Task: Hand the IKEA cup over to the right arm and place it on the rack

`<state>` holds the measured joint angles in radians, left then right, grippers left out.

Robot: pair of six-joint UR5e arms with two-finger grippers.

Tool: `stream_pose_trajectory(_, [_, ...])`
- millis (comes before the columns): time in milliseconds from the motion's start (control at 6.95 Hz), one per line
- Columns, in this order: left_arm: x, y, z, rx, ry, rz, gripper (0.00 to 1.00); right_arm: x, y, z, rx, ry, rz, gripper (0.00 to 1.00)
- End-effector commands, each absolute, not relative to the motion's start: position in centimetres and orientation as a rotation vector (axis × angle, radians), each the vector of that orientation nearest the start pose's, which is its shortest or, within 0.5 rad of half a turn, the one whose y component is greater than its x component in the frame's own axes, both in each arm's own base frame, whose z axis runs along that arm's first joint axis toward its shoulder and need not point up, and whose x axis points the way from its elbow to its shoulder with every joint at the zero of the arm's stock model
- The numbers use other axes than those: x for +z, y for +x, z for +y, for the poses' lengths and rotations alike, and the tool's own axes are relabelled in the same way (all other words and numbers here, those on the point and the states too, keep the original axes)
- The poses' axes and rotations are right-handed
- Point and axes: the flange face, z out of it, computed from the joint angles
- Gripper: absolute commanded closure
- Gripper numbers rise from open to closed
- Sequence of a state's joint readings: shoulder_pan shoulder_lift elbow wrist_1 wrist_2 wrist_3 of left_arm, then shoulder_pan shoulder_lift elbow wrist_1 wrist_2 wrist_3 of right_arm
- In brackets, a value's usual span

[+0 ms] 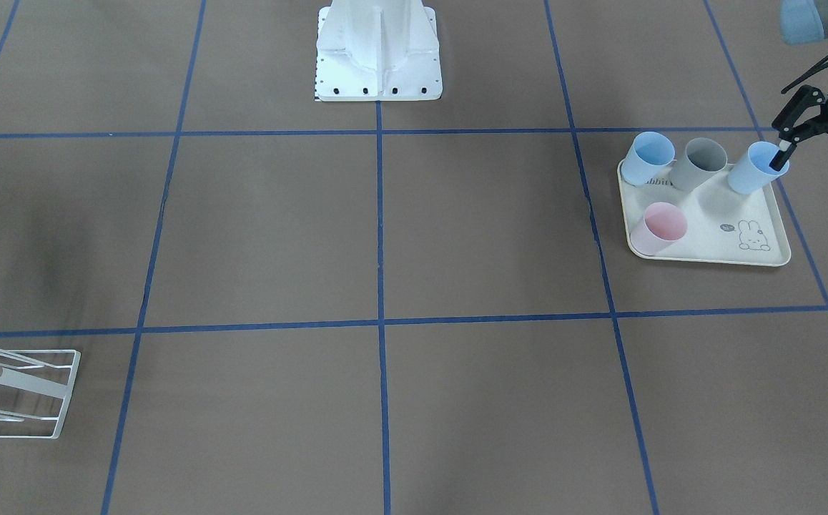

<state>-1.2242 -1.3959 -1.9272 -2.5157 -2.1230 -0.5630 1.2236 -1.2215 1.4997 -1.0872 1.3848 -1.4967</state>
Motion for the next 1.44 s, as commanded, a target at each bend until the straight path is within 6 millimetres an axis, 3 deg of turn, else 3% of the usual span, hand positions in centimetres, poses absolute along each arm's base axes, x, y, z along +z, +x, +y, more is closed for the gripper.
stream_pose_trajectory(0, [45.9, 7.1, -43.4, 0.121, 0.760, 0.919, 0.00, 49.5, -7.8, -68.0, -1.659, 0.650, 0.692, 1.00])
stream_pose_trajectory(431, [45.9, 7.1, -43.4, 0.121, 0.760, 0.919, 0.00, 53.1, -8.0, -65.6, -1.658, 0.607, 0.716, 1.00])
stream_pose_trajectory(719, [46.0, 7.1, -43.4, 0.120, 0.759, 0.918, 0.00, 53.7, -10.4, -64.8, -1.653, 0.599, 0.741, 1.00])
stream_pose_trajectory(1294, [46.1, 7.2, -43.5, 0.120, 0.758, 0.918, 0.00, 55.2, -11.6, -63.9, -1.671, 0.557, 0.764, 1.00])
